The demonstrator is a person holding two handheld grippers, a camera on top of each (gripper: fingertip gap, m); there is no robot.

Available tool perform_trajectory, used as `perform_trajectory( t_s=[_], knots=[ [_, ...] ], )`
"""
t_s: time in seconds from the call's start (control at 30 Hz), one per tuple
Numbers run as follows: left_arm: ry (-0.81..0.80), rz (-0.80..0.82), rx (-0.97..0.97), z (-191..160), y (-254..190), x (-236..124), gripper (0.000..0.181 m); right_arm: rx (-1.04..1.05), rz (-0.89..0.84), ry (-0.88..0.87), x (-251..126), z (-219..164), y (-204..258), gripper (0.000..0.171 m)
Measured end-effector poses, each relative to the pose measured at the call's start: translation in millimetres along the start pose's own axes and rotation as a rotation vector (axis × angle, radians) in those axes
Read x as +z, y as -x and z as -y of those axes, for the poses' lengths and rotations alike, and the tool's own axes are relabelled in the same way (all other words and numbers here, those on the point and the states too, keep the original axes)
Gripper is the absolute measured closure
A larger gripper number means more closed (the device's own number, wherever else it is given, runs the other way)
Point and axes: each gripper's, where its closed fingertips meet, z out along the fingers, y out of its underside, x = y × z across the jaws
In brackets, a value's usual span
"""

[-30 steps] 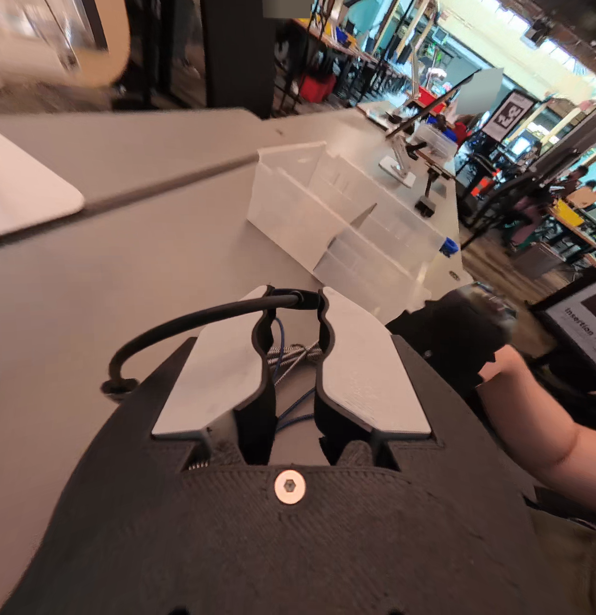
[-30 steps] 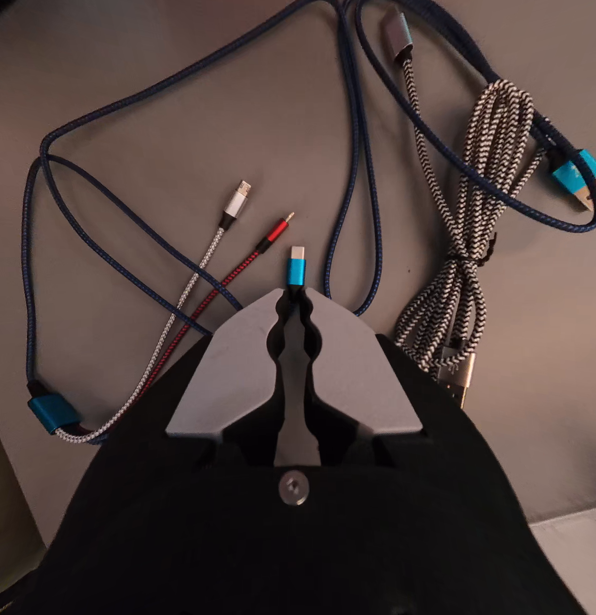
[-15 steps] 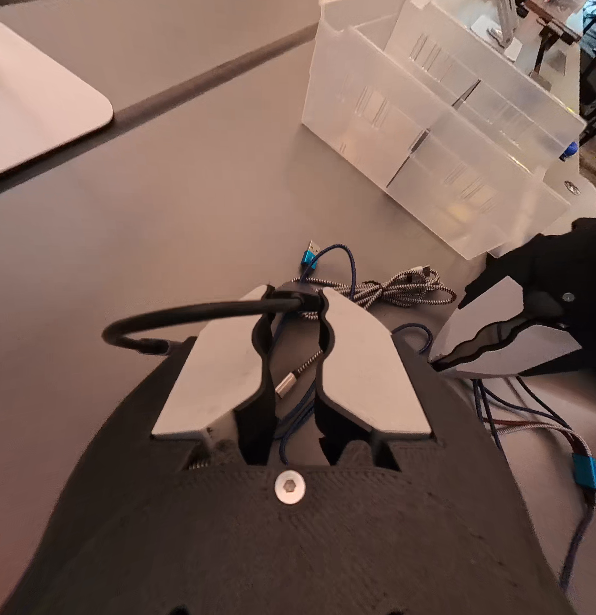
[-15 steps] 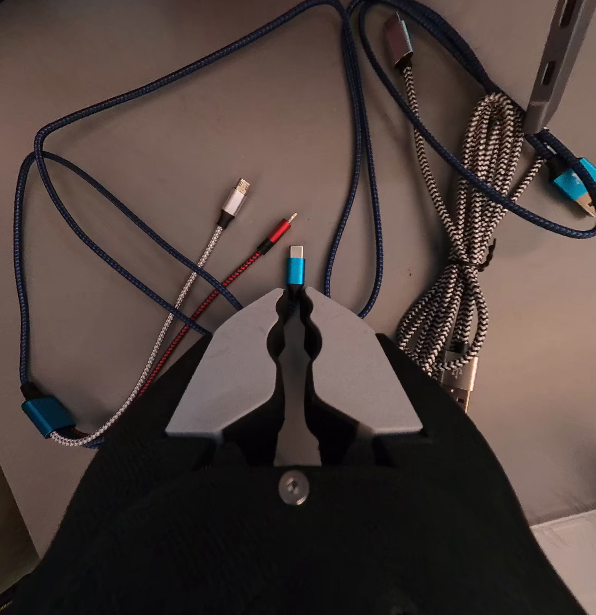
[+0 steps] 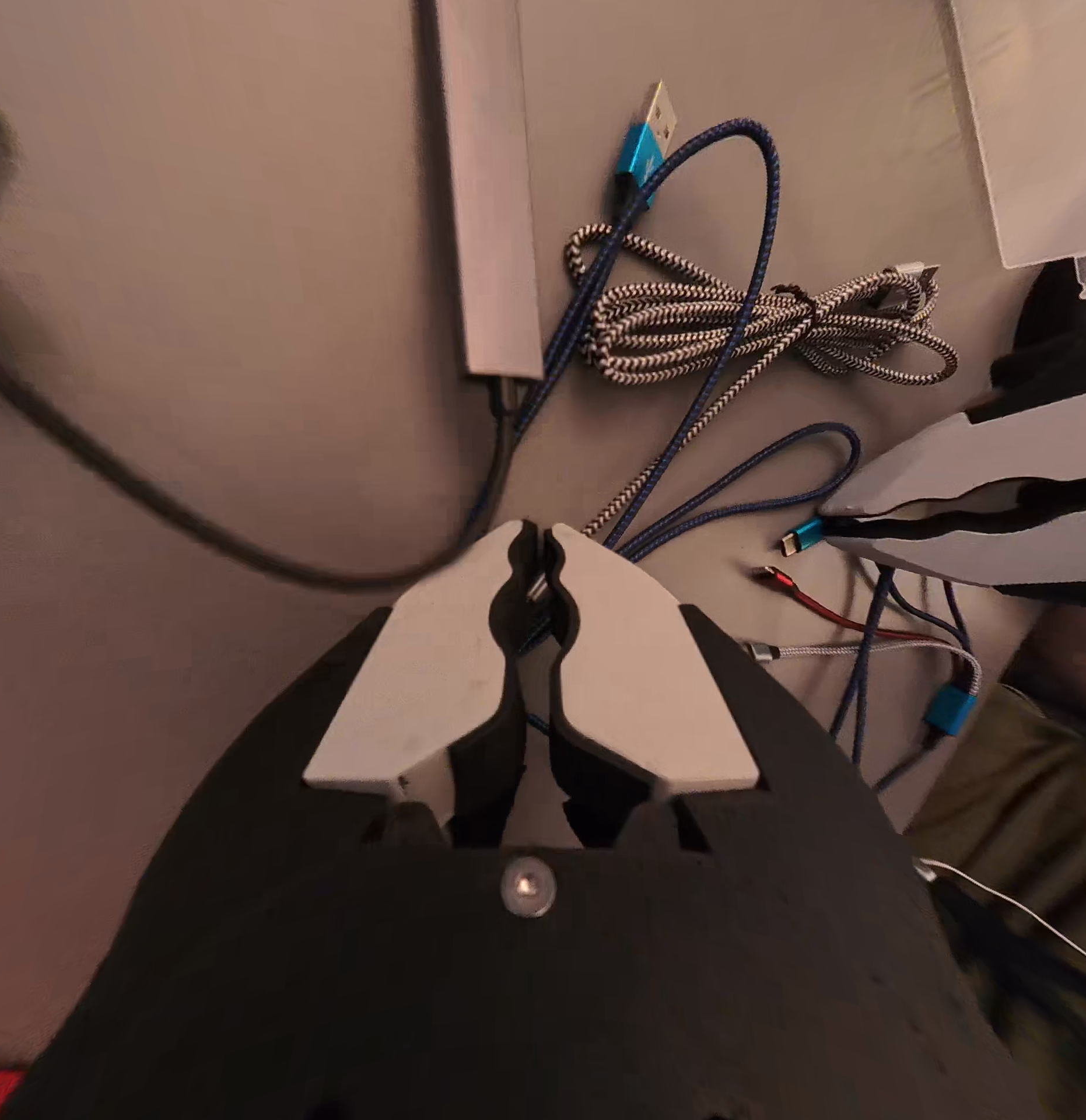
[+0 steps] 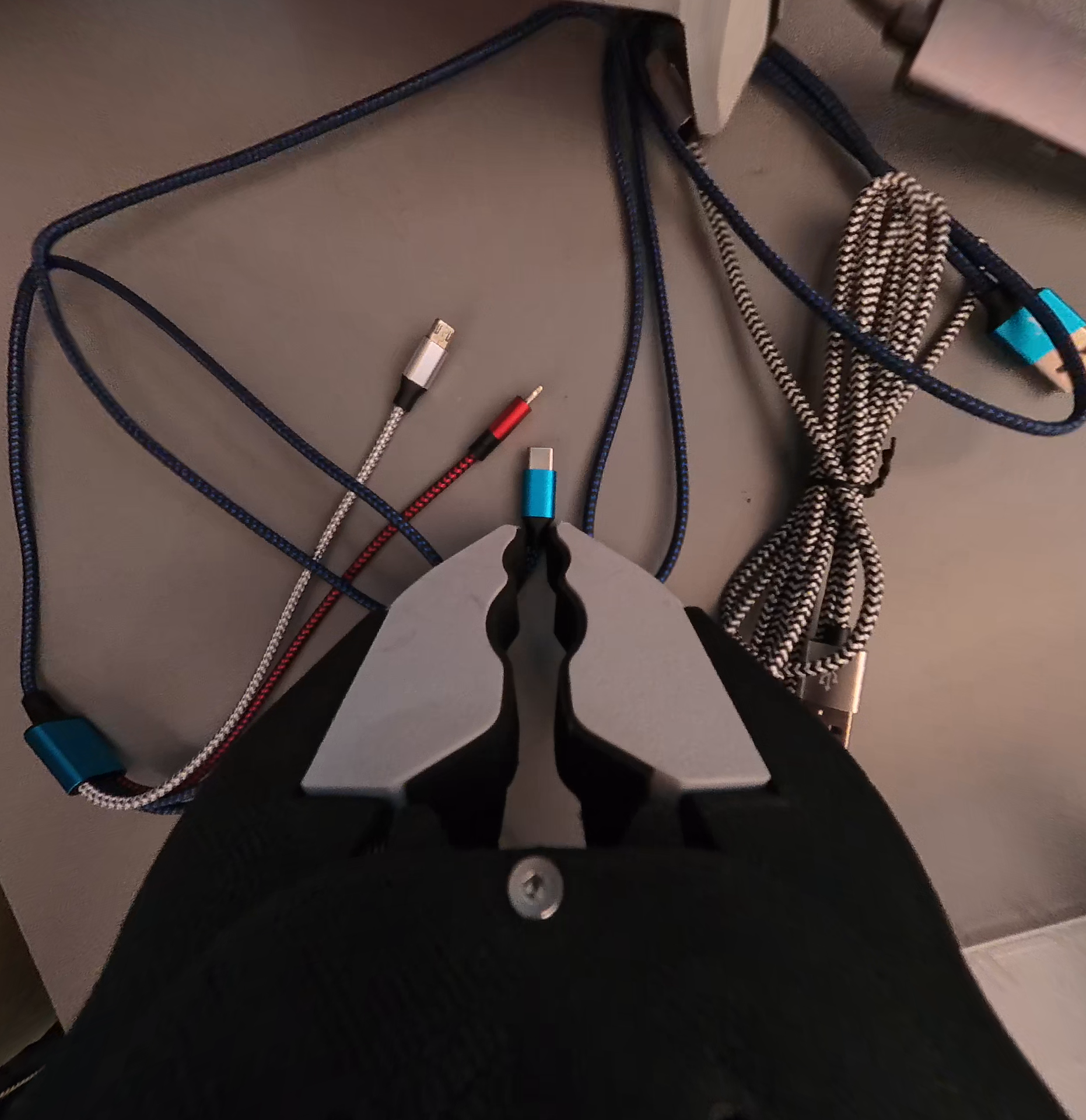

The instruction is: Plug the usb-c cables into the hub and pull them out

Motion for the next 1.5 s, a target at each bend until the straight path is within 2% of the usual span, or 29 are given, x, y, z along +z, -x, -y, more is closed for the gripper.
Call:
perform_trajectory(
  t_s=[0.13,0.23,0.33,0.4,0.47,0.53,0.6,0.73,0.83,0.93,1.07,1.23,1.27,1.33,1.43,1.47,1.5],
  knots=[
    [0.156,-0.050,-0.064,-25,-8,-9,0.169,-0.017,-0.012,0.007,0,0,0,0.164],
    [0.220,-0.064,-0.045,-36,-18,-19,0.169,-0.047,-0.039,-0.001,-1,3,-1,0.164],
    [0.114,-0.006,-0.007,-19,-23,-37,0.166,-0.070,-0.050,-0.097,-11,20,1,0.164],
    [0.013,0.035,0.050,-2,-31,-52,0.156,-0.096,-0.071,-0.190,-23,34,2,0.164],
    [-0.093,-0.062,0.111,12,-62,-64,0.153,-0.137,-0.140,-0.290,-38,49,-3,0.164],
    [-0.162,-0.261,0.154,19,-105,-74,0.147,-0.192,-0.215,-0.379,-52,61,-4,0.164],
    [-0.197,-0.380,0.170,23,-131,-78,0.146,-0.219,-0.283,-0.441,-63,69,-7,0.164],
    [-0.250,-0.339,0.160,32,-128,-73,0.129,-0.238,-0.376,-0.526,-81,77,-13,0.164],
    [-0.248,-0.405,0.140,33,-134,-69,0.135,-0.232,-0.395,-0.547,-86,78,-15,0.164],
    [-0.210,-0.401,0.164,29,-135,-59,0.143,-0.241,-0.406,-0.557,-87,79,-15,0.164],
    [-0.196,-0.463,0.175,27,-143,-55,0.173,-0.258,-0.414,-0.562,-88,80,-13,0.165],
    [-0.192,-0.487,0.223,25,-145,-57,0.176,-0.299,-0.435,-0.589,-89,83,-11,0.164],
    [-0.203,-0.508,0.237,26,-148,-63,0.176,-0.327,-0.438,-0.630,-95,87,-8,0.161],
    [-0.230,-0.580,0.272,25,-158,-80,0.176,-0.359,-0.469,-0.766,-114,97,-2,0.138],
    [-0.244,-0.641,0.340,18,-171,-103,0.176,-0.337,-0.527,-0.972,-149,104,-2,0.112],
    [-0.245,-0.660,0.365,15,-176,-110,0.176,-0.326,-0.539,-1.049,-160,104,-1,0.106],
    [-0.241,-0.686,0.388,11,-183,-116,0.176,-0.328,-0.564,-1.124,-171,103,0,0.107]
  ],
)
